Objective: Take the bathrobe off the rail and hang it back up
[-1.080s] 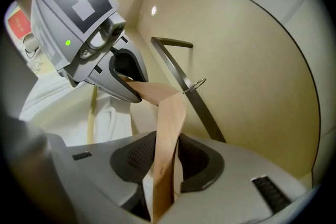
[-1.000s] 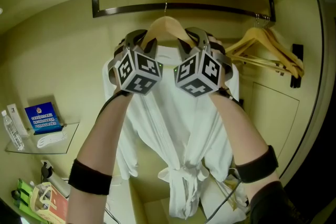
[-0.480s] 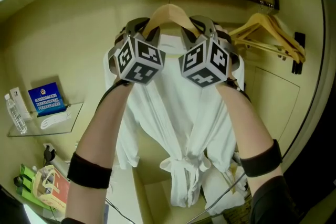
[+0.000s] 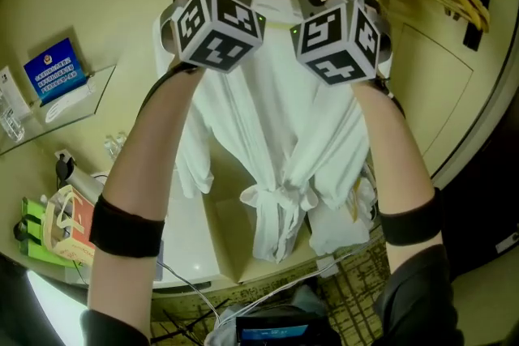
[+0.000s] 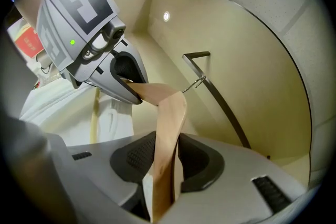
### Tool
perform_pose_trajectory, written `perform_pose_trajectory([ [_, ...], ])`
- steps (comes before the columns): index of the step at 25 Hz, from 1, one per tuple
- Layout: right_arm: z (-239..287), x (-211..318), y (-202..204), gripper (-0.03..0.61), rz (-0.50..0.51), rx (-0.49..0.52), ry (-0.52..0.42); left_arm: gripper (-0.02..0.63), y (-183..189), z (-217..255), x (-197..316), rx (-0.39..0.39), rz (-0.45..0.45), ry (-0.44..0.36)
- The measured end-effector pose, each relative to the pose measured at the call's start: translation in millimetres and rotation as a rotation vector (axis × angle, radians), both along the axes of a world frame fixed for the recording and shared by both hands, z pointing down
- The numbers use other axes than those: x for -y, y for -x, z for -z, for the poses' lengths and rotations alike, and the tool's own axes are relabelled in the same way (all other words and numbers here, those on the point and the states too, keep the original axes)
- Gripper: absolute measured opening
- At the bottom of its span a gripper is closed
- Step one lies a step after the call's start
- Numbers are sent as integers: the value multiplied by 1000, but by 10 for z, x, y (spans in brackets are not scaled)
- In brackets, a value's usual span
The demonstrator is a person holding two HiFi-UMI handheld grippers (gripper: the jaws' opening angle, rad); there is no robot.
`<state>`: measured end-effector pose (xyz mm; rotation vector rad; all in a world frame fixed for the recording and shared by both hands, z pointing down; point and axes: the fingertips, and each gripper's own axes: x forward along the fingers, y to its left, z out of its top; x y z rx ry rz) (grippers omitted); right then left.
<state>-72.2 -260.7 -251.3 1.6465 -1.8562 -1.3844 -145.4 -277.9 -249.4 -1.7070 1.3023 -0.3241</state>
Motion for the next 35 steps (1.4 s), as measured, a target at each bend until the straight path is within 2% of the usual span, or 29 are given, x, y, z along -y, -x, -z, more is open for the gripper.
perform_pose_trajectory([
  [5,-746,-57,6,138,-21,5,82,118,7,-742,-61,5,-16,64],
  [14,-2041,-71,-142,138,64,45,209,118,-136,-2011,-148,-5,41,132],
  [20,-3308,-41,-228,138,125,58,316,118,-207,-3279,-171,1,101,230],
  [26,-4609,-67,-185,137,135,37,407,118,-160,-4629,-191,-61,110,358],
  [29,-5135,-104,-191,137,135,40,458,118,-170,-5149,-214,-60,109,398],
  [35,-5959,-112,-303,137,125,117,540,118,-271,-5941,-213,-11,96,457],
])
